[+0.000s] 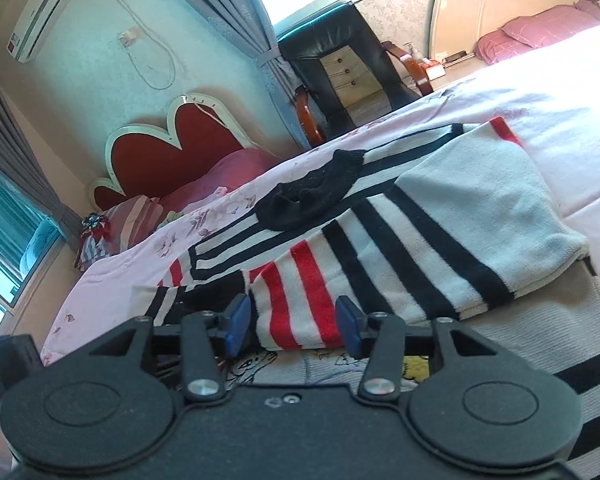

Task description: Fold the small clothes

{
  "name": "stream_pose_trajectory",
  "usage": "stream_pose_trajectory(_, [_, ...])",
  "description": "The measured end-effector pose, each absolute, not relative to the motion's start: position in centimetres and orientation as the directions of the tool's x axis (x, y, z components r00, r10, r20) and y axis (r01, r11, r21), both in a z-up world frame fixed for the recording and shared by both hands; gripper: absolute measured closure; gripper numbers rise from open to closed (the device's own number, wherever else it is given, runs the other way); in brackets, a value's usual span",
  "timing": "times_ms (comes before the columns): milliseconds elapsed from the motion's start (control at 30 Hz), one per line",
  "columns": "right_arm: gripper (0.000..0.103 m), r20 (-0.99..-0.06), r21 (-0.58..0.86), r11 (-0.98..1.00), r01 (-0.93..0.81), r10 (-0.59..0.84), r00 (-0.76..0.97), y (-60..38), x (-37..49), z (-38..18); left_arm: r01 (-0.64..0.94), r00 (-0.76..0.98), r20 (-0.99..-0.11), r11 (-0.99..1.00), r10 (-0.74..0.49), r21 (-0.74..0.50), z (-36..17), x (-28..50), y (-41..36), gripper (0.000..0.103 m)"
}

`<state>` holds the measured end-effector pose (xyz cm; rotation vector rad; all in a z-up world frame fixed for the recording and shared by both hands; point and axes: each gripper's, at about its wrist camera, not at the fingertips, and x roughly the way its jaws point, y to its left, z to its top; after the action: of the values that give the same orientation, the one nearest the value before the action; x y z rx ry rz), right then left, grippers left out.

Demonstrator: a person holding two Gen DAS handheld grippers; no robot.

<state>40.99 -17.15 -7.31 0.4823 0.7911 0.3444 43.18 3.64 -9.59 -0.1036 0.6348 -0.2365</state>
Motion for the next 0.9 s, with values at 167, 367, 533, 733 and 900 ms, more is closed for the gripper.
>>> stream_pose_trajectory(167, [0.058, -0.611, 0.467, 0.855, -0.226, 0.497, 0.617, -12.9, 41.8, -7.7, 0.027, 0.812, -0.573, 0.988, -0.112, -0.154, -11.4, 38.6, 10.1, 0.033])
stream_pose_trajectory(367, [0.062, -0.686, 0.170, 0.879, -0.445, 0.430, 0.587, -5.1, 43.1, -8.9, -0.094, 0.774, -0.633, 0.984, -0.023, -0.151, -14.8, 40.1, 15.2, 0.033])
stream_pose_trajectory(533, [0.097, -0.677, 0.017, 0.893, -0.450, 0.341, 0.652, -3.2, 44.2, -8.6, -0.059, 0.793, -0.608, 0.989, -0.035, -0.134, -14.7, 42.1, 14.9, 0.033])
stream_pose_trajectory(733, [0.097, -0.555, 0.130, 0.961, -0.244, 0.274, 0.785, -10.6, 44.1, -4.6, -0.009, 0.786, -0.617, 0.996, -0.048, -0.090, -14.6, 44.2, 13.6, 0.062])
stream_pose_trajectory(900, [0.097, -0.657, 0.262, 0.963, -0.068, 0.229, 0.718, -16.9, 45.5, -8.7, 0.013, 0.784, -0.618, 0.997, -0.055, -0.072, -14.4, 44.1, 13.1, 0.062])
